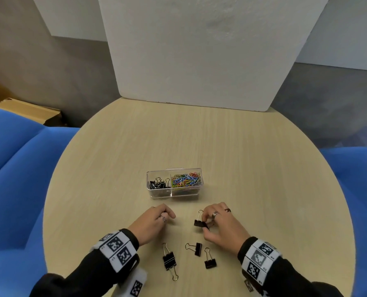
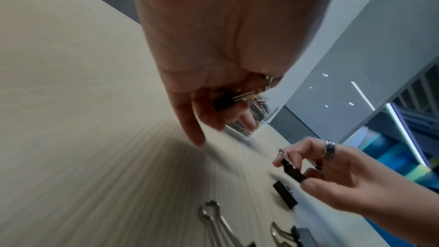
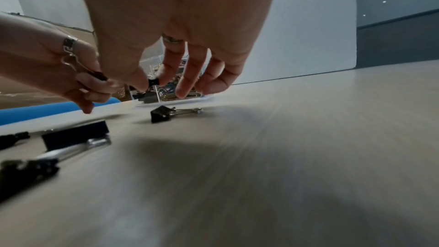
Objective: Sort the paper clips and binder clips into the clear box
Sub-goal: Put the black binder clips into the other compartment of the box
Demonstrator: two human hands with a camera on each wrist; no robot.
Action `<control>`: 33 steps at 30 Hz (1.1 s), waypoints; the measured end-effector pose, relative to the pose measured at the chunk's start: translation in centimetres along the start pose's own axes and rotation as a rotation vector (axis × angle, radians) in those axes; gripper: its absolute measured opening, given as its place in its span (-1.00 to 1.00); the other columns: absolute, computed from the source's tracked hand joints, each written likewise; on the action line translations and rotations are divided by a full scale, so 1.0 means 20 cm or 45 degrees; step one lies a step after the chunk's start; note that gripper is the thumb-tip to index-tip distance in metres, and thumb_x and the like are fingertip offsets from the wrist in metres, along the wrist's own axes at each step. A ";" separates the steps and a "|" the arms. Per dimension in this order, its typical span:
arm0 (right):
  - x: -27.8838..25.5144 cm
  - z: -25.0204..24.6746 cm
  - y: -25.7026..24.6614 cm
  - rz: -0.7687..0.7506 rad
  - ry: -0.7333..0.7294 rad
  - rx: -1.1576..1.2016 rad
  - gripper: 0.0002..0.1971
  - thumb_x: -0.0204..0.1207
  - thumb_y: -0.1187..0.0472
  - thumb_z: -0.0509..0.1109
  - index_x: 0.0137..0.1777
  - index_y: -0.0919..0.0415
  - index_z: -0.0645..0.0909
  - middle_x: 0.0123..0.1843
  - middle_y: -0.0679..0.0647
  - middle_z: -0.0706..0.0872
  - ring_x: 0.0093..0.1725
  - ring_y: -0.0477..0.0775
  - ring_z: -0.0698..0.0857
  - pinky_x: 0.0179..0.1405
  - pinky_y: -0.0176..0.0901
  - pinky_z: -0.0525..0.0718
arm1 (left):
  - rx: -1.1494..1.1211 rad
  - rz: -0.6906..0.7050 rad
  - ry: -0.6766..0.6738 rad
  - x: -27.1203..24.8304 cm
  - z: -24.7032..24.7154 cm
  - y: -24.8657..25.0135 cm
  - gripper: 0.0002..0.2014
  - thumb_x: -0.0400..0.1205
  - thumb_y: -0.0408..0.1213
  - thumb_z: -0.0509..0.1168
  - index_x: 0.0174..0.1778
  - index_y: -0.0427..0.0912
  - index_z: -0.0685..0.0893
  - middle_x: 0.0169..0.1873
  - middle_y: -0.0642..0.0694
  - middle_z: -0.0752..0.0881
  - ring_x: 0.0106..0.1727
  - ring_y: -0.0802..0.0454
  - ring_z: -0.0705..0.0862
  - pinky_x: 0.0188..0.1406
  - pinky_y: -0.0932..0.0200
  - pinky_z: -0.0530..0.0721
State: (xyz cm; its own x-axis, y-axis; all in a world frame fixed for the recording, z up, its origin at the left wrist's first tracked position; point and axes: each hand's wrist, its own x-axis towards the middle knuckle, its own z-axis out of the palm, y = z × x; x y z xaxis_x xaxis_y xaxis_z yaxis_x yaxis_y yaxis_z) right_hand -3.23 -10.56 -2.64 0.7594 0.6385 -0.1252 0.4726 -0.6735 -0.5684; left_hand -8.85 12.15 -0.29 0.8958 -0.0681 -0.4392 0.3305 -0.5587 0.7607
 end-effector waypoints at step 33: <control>0.08 -0.14 -0.25 -0.387 0.352 -0.153 -0.83 0.32 0.06 0.34 -0.09 -0.02 0.50 -0.14 -0.07 0.63 -0.13 -0.12 0.55 -0.18 -0.41 0.44 | -1.697 -0.305 -0.107 -0.06 -0.03 0.13 -0.77 0.55 -0.30 0.06 -0.26 -0.34 0.57 -0.36 -0.25 0.57 -0.44 -0.06 0.54 -0.46 0.12 0.66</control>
State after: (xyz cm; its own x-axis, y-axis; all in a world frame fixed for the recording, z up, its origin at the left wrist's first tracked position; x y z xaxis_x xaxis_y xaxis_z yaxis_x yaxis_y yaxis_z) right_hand -3.02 -7.18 2.32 0.6612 0.7016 0.2655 0.7297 -0.5194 -0.4447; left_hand -8.82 11.30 2.49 0.7711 -0.1598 -0.6163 0.5517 0.6507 0.5217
